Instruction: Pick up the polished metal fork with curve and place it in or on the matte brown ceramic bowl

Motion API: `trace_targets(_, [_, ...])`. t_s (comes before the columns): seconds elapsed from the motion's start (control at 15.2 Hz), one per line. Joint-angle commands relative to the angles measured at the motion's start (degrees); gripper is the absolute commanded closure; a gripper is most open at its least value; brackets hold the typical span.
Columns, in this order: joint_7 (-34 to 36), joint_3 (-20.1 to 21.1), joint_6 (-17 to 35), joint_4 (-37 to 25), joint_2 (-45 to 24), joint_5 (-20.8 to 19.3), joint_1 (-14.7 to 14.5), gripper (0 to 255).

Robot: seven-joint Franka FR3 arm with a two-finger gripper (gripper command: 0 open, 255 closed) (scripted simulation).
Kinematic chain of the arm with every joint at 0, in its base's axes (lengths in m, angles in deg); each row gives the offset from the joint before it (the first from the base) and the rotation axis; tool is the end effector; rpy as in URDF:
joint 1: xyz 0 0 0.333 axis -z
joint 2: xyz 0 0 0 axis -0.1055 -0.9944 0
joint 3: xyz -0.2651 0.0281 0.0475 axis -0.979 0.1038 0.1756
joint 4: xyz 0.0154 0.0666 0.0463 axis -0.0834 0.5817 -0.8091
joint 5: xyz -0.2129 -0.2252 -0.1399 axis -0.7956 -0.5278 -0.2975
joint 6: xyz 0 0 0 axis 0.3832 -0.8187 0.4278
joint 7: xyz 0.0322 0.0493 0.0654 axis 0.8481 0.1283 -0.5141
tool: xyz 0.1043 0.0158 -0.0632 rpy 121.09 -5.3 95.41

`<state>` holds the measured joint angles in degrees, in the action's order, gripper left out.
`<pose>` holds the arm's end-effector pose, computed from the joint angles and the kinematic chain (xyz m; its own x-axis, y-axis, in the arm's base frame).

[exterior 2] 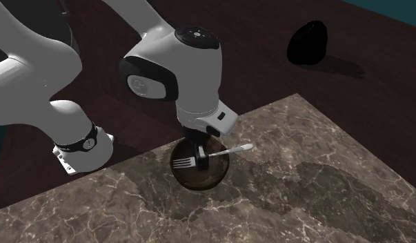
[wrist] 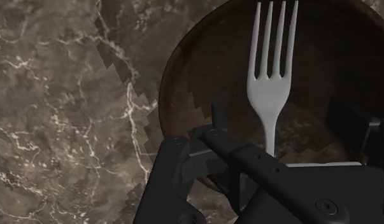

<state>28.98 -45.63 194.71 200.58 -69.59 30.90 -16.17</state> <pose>0.3618 0.1269 0.2763 0.7089 0.7040 -0.0432 0.7051 -0.7089 0.0178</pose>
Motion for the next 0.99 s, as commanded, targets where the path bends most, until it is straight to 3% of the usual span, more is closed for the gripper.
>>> trace_targets(0.0, [0.00,0.00,0.00,0.00,0.00,0.00,0.00,0])
trace_targets(0.2, [0.00,0.00,0.00,0.00,0.00,0.00,0.00,0])
trace_targets(0.46, [-0.95,-0.33,-8.88,-2.87,6.06,1.27,-0.52,0])
trace_targets(0.92, [-0.95,-0.34,-8.88,-2.87,6.06,1.26,-0.53,0])
